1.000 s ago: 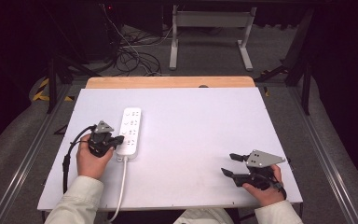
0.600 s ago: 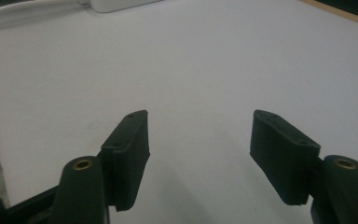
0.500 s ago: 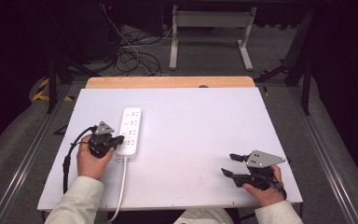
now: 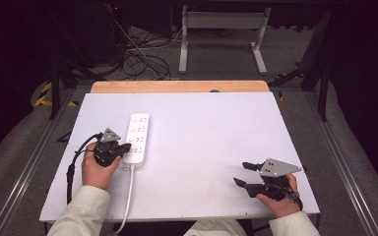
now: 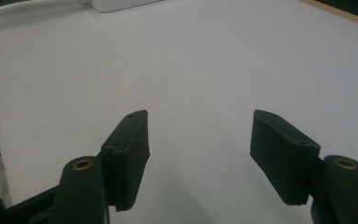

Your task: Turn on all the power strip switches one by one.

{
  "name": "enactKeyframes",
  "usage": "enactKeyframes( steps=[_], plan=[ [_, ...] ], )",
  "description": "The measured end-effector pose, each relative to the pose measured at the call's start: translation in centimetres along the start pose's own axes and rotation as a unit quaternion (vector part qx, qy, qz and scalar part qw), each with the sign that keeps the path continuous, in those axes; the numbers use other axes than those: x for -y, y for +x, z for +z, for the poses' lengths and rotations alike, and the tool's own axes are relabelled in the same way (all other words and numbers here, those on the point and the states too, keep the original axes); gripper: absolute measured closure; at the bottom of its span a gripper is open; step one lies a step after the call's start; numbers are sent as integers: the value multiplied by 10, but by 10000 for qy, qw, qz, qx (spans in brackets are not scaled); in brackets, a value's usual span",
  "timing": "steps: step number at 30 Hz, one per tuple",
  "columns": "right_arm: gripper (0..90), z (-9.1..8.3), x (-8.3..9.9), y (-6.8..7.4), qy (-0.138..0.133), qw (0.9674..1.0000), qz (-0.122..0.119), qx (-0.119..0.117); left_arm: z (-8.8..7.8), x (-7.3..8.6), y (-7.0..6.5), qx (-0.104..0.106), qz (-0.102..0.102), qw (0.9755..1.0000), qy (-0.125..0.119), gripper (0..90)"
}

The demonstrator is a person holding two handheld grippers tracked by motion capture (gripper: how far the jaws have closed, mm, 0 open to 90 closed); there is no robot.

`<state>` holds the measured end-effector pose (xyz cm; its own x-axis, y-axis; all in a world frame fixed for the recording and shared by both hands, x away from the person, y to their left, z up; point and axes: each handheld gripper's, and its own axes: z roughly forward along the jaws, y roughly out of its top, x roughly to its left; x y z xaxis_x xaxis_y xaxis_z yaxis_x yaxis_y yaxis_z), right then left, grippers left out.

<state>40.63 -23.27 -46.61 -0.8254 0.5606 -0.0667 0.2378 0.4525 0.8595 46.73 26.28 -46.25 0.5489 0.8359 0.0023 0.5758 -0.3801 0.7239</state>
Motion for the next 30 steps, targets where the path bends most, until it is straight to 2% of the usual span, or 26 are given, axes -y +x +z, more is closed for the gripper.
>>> enactKeyframes(
  steps=[4,7,10,14,19,23,24,26,29,30],
  plan=[
    [379,0,0,0,9,10000,-3,-2,1,-1,-1,-76,46,10000,6,900],
    [379,0,0,0,13,10000,-7,-8,2,-2,-3,-198,200,9996,45,900],
    [379,1,0,0,14,10000,-4,-12,2,-1,-5,-203,168,9996,58,900],
    [379,1,0,0,17,10000,-3,-16,2,-2,-7,-301,265,9992,75,900],
    [379,1,0,1,27,10000,-2,-12,3,2,-6,-242,204,9995,10,900],
    [379,0,0,1,14,10000,4,-9,2,-1,-8,-321,204,9993,63,900],
    [379,0,0,0,9,10000,7,-7,1,-2,-7,-314,47,9995,38,900],
    [379,0,0,0,-1,10000,10,5,-3,-7,-4,-267,7,9996,-71,900],
    [379,1,0,-1,7,10000,41,10,-11,-17,-2,-262,133,9992,-283,900],
    [378,1,0,-2,23,10000,49,17,-12,-21,-2,-200,112,9993,-311,900]
  ],
)
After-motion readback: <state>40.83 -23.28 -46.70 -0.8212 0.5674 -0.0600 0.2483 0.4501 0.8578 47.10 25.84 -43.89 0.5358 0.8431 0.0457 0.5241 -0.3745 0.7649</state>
